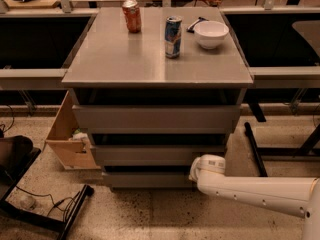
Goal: Close middle drawer
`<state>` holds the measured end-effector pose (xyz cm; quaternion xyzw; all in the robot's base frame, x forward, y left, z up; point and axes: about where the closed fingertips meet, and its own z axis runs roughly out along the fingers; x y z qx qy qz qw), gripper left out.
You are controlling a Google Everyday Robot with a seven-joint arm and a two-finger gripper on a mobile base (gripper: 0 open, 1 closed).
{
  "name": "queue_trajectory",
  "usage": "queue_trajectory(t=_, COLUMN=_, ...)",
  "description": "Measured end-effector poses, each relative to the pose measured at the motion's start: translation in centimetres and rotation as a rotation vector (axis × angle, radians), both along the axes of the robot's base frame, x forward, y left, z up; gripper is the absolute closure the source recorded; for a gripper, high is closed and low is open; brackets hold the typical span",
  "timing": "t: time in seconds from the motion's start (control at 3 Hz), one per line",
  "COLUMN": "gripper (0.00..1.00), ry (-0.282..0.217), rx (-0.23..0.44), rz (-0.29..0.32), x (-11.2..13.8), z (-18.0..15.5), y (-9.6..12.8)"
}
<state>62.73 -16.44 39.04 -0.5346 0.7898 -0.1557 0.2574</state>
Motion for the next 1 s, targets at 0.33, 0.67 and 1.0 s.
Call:
queue_trajectory(t=0.33, gripper=0.72, ry=0.031, rx=0.004, rz=0.028, x=-1.1, z=1.0, y=-0.3)
queue_trajectory(t=0.67, gripper=1.00, ry=0.095, rx=-0.097, rz=0.029, x=-5.6, z=6.9, y=-1.7)
queue_trajectory(t=1.0, gripper=1.00, ry=0.094, rx=-0.255, rz=-0.061, x=-9.4, z=12.9, y=-4.2)
